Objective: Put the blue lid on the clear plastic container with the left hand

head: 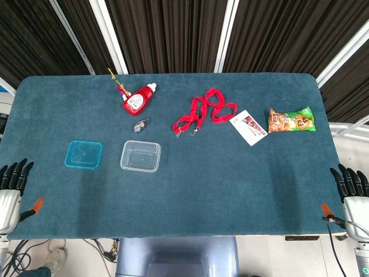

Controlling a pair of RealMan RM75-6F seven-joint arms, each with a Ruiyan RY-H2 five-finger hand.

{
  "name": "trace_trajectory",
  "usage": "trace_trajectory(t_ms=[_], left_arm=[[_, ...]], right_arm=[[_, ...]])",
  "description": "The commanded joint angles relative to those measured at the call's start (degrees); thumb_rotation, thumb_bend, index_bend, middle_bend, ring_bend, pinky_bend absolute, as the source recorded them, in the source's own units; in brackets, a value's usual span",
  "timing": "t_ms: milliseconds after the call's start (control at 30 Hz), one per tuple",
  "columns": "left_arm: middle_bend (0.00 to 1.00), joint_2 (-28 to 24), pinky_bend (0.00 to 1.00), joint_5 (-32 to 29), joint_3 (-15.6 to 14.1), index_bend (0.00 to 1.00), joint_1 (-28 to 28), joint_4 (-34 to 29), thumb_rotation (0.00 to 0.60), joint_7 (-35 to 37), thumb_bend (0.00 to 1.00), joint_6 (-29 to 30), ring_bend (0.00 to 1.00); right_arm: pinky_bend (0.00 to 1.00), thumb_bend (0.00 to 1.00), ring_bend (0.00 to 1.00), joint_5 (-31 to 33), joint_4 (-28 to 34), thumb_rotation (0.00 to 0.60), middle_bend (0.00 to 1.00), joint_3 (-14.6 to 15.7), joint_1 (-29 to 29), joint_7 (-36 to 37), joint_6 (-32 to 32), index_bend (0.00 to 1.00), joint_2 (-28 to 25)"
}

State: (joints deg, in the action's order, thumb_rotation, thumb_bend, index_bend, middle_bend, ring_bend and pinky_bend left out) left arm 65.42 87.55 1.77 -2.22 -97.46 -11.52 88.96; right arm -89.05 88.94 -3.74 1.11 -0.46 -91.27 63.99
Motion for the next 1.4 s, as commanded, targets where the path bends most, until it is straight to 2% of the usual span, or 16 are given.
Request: trace_trajectory(t_ms=[33,233,467,967,1133,1300,1400], left_arm=[[0.0,-0.08,0.01,-0.2,0.06,0.0,0.04,0.02,0.6,0.11,0.24,0.0,0.0],[0.0,-0.37,0.01,-0.47,0.01,0.0,-0.04,0.07,0.6,0.51,0.24,-0.44,0.0],[0.0,-0.66,0.01,-0.86,0.34,0.0,0.09,0.28,0.6,1.36,0.16,-0.1,0.0],[0.0,-2.6,0.0,-1.81,0.58,0.0,-0.95,1.46,0.6,4.27,0.13,-2.56,0.0],[0.0,-6.47,0.0,-1.19,1.55,0.0,-4.93,5.71,0.6,8.15,0.12,-8.1,0.0],[0.0,-11.98,0.0,-1.82,2.16,0.0,-12.0,9.2,0.6,18.1,0.12,-20.81,0.0],[0.0,-13.94,0.0,-2.38,2.39,0.0,-15.54,11.67,0.6,21.29,0.12,-27.04,0.0]], right_arm=[[0.0,0.31,0.04,0.03,-0.01,0.6,0.06,0.02,0.07,-0.06,0.18,0.07,0.05],[0.0,0.31,0.04,0.03,-0.15,0.6,0.06,0.04,0.23,-0.25,0.53,0.07,0.29],[0.0,0.31,0.04,0.16,0.01,0.6,0.06,-0.03,0.25,-0.51,0.62,0.07,0.38],[0.0,0.31,0.04,0.62,0.87,0.6,0.05,0.09,-0.08,-0.31,0.84,0.07,-0.45],[0.0,0.31,0.04,0.85,1.05,0.6,0.05,0.17,-0.02,-0.46,1.31,0.07,-0.52],[0.0,0.31,0.04,1.27,1.4,0.6,0.05,0.22,-0.03,-1.18,1.72,0.07,-0.5],[0.0,0.31,0.04,1.61,1.52,0.6,0.05,0.18,-0.02,-1.66,1.96,0.07,-0.35]])
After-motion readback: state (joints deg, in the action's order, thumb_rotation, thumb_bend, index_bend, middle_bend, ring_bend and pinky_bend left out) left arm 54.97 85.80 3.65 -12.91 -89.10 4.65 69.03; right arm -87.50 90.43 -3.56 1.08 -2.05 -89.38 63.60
